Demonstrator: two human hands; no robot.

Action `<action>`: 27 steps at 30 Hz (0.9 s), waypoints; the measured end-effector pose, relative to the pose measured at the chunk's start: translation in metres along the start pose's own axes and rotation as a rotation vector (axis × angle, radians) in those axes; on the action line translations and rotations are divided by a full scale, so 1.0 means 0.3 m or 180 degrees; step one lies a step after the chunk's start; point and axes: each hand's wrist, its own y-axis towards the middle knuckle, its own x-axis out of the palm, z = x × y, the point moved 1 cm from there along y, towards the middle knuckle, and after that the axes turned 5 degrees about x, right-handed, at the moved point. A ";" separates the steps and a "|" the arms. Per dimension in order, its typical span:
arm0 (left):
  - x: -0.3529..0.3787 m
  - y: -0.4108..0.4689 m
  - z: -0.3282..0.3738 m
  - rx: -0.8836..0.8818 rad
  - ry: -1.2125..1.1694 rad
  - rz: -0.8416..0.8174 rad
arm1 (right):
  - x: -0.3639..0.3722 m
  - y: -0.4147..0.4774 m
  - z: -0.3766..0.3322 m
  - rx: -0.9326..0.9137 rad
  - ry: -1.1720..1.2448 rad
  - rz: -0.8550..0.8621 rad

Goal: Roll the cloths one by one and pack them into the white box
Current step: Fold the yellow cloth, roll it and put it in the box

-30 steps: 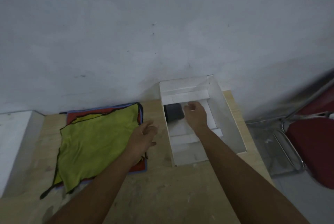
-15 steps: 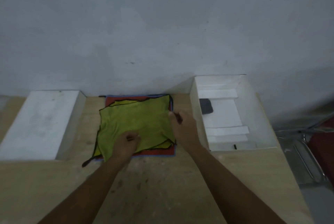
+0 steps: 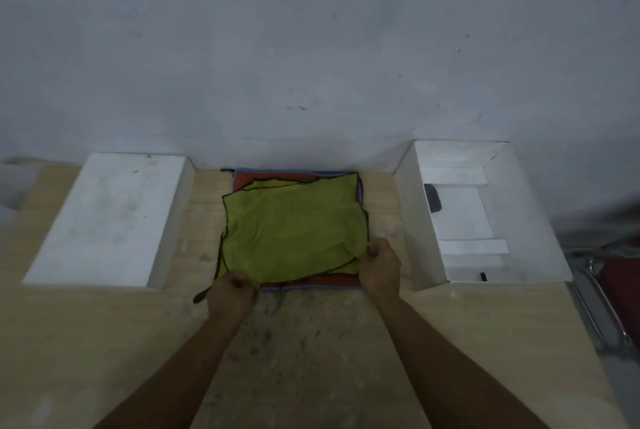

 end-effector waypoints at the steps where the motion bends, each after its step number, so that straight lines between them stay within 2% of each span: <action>1: -0.005 0.011 -0.004 -0.0058 -0.0044 0.0039 | -0.005 0.001 -0.011 -0.0054 0.0031 0.0088; 4: -0.035 0.028 0.006 -0.0144 -0.0192 0.0259 | -0.028 0.002 -0.053 -0.0164 0.0187 0.0285; 6: -0.062 0.041 0.018 -0.0090 -0.0581 0.0248 | -0.054 0.000 -0.085 -0.0292 0.0371 0.0406; 9: -0.109 0.065 0.018 -0.0050 -0.1002 -0.0258 | -0.085 -0.001 -0.111 -0.0424 0.0527 0.0495; 11: -0.135 0.076 0.005 -0.0241 -0.1417 -0.0723 | -0.104 -0.007 -0.121 -0.0329 0.0578 0.0400; 14: -0.171 0.045 -0.005 -0.0370 -0.1787 -0.1064 | -0.131 -0.047 -0.116 0.0035 0.0780 0.0064; 19: -0.232 -0.025 -0.091 -0.0131 -0.1648 -0.1018 | -0.169 -0.187 -0.025 0.0568 0.1023 -0.0795; 22: -0.258 -0.072 -0.197 -0.0203 -0.1547 -0.1010 | -0.155 -0.277 0.091 0.0982 0.0747 -0.1326; 27: -0.296 -0.147 -0.375 -0.0247 -0.0941 -0.1528 | -0.127 -0.426 0.240 0.1118 0.0282 -0.1731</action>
